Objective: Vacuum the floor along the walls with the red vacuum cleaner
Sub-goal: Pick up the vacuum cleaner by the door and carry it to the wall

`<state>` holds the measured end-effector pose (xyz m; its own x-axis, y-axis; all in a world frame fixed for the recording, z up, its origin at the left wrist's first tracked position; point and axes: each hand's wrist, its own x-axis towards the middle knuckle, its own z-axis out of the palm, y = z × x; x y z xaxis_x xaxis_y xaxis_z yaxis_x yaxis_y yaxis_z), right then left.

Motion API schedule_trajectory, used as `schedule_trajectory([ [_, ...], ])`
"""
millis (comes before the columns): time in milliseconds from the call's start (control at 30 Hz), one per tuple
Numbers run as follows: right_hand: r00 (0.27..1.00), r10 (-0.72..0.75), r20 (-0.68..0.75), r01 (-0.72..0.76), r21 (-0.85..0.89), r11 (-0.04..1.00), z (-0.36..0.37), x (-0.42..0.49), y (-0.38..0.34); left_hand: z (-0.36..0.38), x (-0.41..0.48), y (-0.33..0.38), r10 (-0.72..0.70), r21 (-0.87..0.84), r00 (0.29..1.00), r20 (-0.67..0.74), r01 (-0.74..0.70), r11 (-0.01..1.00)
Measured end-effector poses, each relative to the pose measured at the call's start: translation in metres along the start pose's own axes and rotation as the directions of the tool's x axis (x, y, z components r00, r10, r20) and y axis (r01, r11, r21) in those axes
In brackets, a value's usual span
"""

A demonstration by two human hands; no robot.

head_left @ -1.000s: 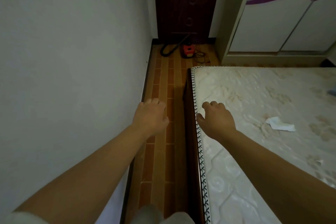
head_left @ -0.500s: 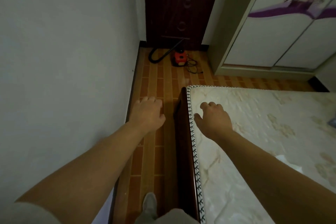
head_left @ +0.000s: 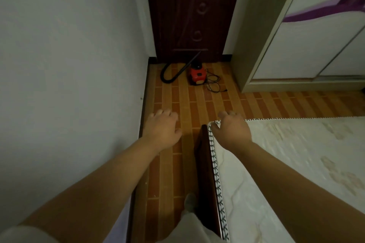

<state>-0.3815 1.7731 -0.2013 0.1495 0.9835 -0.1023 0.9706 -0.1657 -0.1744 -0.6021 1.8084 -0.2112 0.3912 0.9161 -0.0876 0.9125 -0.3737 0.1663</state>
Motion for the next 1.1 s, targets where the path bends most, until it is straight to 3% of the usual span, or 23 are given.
schedule_trajectory([
  [400,0.998,-0.034,0.059,0.034,0.005,0.999,-0.034,0.264,-0.012,-0.036,0.236,-0.056,-0.064,-0.035,0.998,0.003,0.064,0.997],
  [767,0.995,0.041,0.096,-0.038,-0.025,0.999,-0.023,0.49,-0.053,-0.039,0.462,-0.159,-0.029,-0.051,0.998,0.057,0.032,0.998],
  [1100,0.985,0.095,0.143,-0.095,-0.007,0.995,-0.031,0.649,-0.03,-0.053,0.636,-0.191,0.022,-0.055,0.996,0.081,-0.018,0.998],
])
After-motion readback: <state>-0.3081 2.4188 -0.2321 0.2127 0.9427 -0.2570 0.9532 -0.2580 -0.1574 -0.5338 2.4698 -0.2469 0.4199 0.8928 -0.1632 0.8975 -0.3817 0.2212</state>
